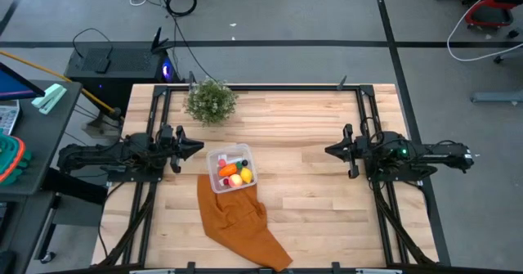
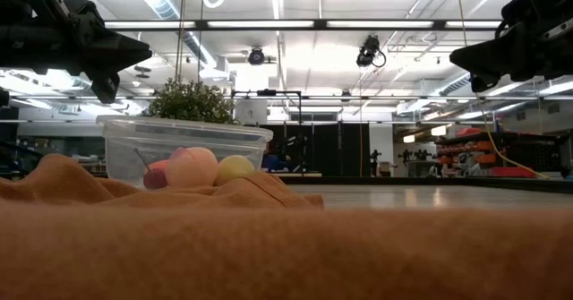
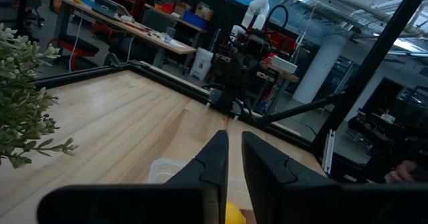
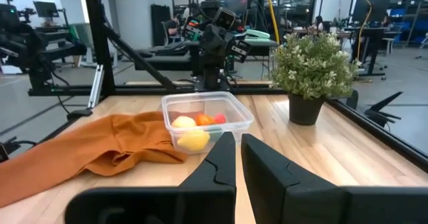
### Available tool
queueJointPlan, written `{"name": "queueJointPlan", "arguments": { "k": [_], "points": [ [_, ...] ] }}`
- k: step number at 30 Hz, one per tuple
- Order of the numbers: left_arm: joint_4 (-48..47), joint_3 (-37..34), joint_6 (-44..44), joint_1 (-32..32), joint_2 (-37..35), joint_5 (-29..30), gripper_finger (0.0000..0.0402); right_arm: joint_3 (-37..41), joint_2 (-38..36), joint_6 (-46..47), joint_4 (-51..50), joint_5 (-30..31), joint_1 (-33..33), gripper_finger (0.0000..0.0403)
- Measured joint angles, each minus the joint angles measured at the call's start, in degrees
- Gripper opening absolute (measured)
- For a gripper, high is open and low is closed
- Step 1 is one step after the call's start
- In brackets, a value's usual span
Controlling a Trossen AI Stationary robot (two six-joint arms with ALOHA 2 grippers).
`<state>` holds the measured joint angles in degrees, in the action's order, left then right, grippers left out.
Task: Pick and placing Produce into tupperware
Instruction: Return to Home Position
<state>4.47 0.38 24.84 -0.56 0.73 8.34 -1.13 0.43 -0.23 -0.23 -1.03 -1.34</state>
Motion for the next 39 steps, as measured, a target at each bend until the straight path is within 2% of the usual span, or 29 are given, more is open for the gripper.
{"name": "queueJointPlan", "arguments": {
  "k": [22,31,39],
  "points": [
    [0.0,0.0,-0.3,0.0,0.0,0.0,0.0051,0.0,0.0,0.2,0.0,-0.2,0.0,0.0],
    [0.0,0.0,-23.9,0.0,0.0,0.0,0.0055,0.0,0.0,0.2,0.0,-0.2,0.0,0.0],
    [0.0,0.0,-25.5,0.0,0.0,0.0,0.0054,0.0,0.0,0.2,0.0,-0.2,0.0,0.0]
  ]
}}
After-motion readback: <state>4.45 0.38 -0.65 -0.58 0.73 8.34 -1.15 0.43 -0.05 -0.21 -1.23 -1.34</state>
